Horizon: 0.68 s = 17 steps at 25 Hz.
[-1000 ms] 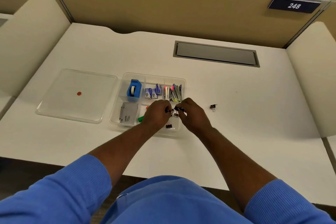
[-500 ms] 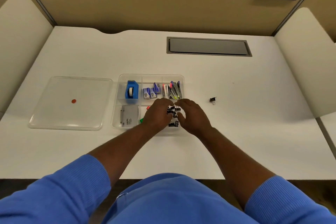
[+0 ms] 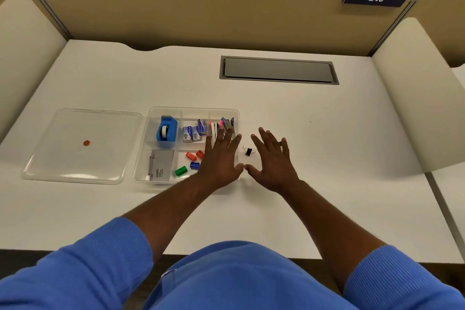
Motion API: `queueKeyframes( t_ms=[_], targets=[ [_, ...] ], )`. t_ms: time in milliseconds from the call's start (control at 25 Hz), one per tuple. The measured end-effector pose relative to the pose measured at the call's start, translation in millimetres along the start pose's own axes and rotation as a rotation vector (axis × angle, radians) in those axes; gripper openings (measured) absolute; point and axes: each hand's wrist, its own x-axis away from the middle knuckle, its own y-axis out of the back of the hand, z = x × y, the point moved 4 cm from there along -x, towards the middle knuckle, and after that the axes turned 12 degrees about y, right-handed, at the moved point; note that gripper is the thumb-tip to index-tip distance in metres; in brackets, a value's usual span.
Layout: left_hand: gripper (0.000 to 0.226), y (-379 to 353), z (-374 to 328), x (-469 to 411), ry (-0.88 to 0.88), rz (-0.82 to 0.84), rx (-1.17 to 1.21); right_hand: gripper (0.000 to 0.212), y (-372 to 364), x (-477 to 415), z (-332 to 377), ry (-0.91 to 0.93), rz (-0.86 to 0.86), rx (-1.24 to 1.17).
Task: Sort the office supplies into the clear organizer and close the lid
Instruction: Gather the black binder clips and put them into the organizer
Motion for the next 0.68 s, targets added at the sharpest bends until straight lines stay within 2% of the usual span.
queueKeyframes(
  t_ms=[160,360,520,680],
  targets=[
    [0.089,-5,-39,-4,-0.033,-0.005,0.032,0.087,6,8,-34,0.01,0.024,-0.002],
    [0.086,-15,-78,-9,-0.018,0.038,0.182,0.088,10,15,-72,0.027,0.04,-0.026],
    [0.085,-34,-92,-14,0.132,0.078,0.293,0.082,4,20,-99,0.036,0.098,-0.048],
    [0.084,-52,-97,-19,0.268,0.148,0.253,0.07,-3,16,-113,0.049,0.204,-0.074]
  ],
)
